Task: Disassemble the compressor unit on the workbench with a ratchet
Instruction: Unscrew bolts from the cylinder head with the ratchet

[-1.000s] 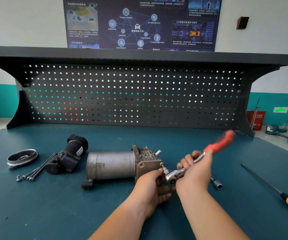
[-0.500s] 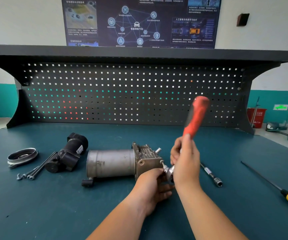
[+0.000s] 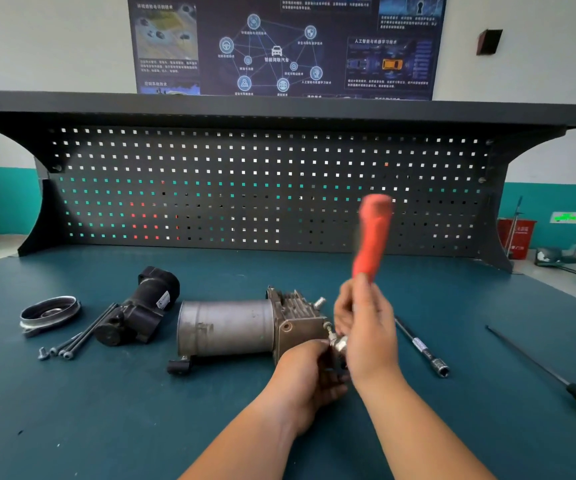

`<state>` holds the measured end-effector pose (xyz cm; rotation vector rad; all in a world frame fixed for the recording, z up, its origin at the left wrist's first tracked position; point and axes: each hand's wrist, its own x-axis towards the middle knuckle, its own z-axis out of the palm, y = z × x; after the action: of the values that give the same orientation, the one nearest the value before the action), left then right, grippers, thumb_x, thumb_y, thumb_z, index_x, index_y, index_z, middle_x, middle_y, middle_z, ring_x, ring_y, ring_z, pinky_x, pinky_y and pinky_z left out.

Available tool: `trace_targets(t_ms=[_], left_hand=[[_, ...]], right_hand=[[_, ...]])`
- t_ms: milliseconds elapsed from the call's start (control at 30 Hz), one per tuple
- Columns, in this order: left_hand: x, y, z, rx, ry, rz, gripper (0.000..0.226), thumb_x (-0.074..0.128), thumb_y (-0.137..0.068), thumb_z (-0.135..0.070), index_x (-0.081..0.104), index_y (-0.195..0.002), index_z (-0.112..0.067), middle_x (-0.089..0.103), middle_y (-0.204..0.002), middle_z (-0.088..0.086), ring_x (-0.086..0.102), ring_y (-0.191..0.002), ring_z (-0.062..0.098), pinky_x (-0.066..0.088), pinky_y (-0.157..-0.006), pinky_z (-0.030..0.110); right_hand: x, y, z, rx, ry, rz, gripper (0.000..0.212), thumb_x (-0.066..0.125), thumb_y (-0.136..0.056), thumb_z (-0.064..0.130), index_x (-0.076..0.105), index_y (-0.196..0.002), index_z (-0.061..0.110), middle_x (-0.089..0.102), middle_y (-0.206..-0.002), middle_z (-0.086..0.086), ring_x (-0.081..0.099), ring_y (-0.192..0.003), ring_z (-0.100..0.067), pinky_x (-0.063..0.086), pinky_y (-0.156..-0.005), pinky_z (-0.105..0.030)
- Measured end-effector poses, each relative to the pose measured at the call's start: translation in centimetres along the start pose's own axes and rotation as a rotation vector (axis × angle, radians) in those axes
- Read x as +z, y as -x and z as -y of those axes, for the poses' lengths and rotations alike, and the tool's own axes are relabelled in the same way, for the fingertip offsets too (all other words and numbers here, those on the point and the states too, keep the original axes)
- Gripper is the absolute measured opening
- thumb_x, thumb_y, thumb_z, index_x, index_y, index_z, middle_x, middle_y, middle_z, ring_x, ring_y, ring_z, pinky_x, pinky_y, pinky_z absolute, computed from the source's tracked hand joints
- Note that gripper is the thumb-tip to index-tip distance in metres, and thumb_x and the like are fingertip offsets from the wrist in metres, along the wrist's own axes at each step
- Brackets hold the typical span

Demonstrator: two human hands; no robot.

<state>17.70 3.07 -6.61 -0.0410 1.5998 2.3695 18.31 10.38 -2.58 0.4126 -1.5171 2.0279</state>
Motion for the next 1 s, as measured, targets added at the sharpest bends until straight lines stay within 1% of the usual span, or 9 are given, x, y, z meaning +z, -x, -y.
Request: trace_targets(t_ms=[167, 333, 500, 633, 733, 800, 900, 967, 1000], left_hand=[[0.4, 0.2, -0.2, -0.042, 0.0, -0.016, 0.021, 0.04, -0.097, -0.018, 0.058, -0.089, -0.01, 0.057, -0.074, 0.006, 0.052, -0.054, 0.016, 0.042, -0.041, 0.019], [0.5, 0.5, -0.4, -0.038, -0.038, -0.018, 0.026, 0.041, -0.098, -0.017, 0.055, -0.076, -0.011, 0.054, -0.065, 0.003, 0.053, -0.05, 0.015, 0.042, -0.043, 0.021], [0.6, 0.4, -0.5, -0.037, -0.007, -0.018, 0.024, 0.041, -0.097, -0.016, 0.054, -0.077, -0.012, 0.055, -0.063, 0.002, 0.054, -0.05, 0.015, 0.042, -0.043, 0.021], [0.2, 0.4, -0.4, -0.026, -0.03, 0.036, 0.025, 0.039, -0.095, -0.014, 0.061, -0.083, -0.012, 0.061, -0.063, 0.0, 0.056, -0.055, 0.014, 0.045, -0.052, 0.023], [0.5, 1.1, -0.6, 0.044, 0.011, 0.098, 0.025, 0.039, -0.096, -0.014, 0.063, -0.09, -0.013, 0.06, -0.078, 0.007, 0.055, -0.074, 0.019, 0.042, -0.067, 0.029], [0.6, 1.0, -0.7, 0.132, 0.131, 0.027, 0.029, 0.029, -0.102, -0.017, 0.056, -0.091, -0.017, 0.054, -0.082, 0.002, 0.055, -0.08, 0.015, 0.041, -0.075, 0.028], [1.4, 0.7, -0.7, 0.15, 0.23, 0.044, 0.033, 0.034, -0.1, 0.001, 0.049, -0.08, -0.021, 0.06, -0.063, -0.018, 0.059, -0.062, -0.009, 0.046, -0.064, 0.009], [1.2, 0.9, -0.9, 0.262, 0.118, -0.007, 0.012, 0.061, -0.087, -0.004, 0.061, -0.079, -0.012, 0.064, -0.065, -0.011, 0.063, -0.065, 0.001, 0.049, -0.065, 0.014], [1.2, 1.5, -1.0, 0.216, 0.085, 0.051, 0.006, 0.06, -0.088, -0.013, 0.064, -0.085, -0.01, 0.065, -0.074, 0.0, 0.062, -0.074, 0.012, 0.047, -0.067, 0.023]], right_hand=[[-1.8, -1.4, 0.1, 0.394, -0.441, -0.562, 0.043, 0.035, -0.096, 0.047, 0.034, -0.062, 0.021, 0.024, -0.039, 0.009, 0.022, -0.033, -0.01, 0.023, -0.045, -0.026], [-2.5, -1.6, -0.5, 0.504, -0.584, -0.695, 0.04, 0.032, -0.095, 0.044, 0.031, -0.063, 0.019, 0.023, -0.039, 0.009, 0.022, -0.031, -0.011, 0.021, -0.045, -0.025], [-1.3, -1.5, 0.3, 0.281, -0.237, -0.469, 0.042, 0.034, -0.096, 0.045, 0.033, -0.063, 0.02, 0.024, -0.041, 0.01, 0.021, -0.036, -0.009, 0.023, -0.045, -0.026], [0.1, -0.1, 0.0, -0.073, 0.119, -0.084, 0.034, 0.042, -0.082, 0.052, 0.044, -0.063, 0.024, 0.035, -0.046, 0.01, 0.029, -0.044, -0.005, 0.026, -0.046, -0.021], [0.4, 0.5, -0.3, -0.29, 0.506, 0.244, 0.038, 0.039, -0.079, 0.06, 0.058, -0.071, 0.028, 0.046, -0.051, 0.012, 0.039, -0.051, -0.009, 0.031, -0.051, -0.03], [0.5, 0.5, -0.4, -0.41, 0.791, 0.389, 0.046, 0.036, -0.08, 0.063, 0.057, -0.078, 0.023, 0.05, -0.056, 0.009, 0.044, -0.057, -0.013, 0.035, -0.055, -0.033], [0.5, 0.4, -0.5, -0.438, 0.859, 0.468, 0.051, 0.034, -0.08, 0.065, 0.059, -0.081, 0.02, 0.053, -0.062, 0.005, 0.045, -0.062, -0.013, 0.036, -0.056, -0.031], [0.2, 0.3, -0.5, -0.396, 0.774, 0.457, 0.055, 0.037, -0.079, 0.064, 0.064, -0.083, 0.017, 0.054, -0.061, 0.006, 0.048, -0.061, -0.012, 0.038, -0.059, -0.035], [0.1, 0.4, -0.4, -0.348, 0.676, 0.42, 0.051, 0.04, -0.079, 0.062, 0.065, -0.082, 0.017, 0.051, -0.059, 0.009, 0.047, -0.059, -0.012, 0.037, -0.058, -0.035]])
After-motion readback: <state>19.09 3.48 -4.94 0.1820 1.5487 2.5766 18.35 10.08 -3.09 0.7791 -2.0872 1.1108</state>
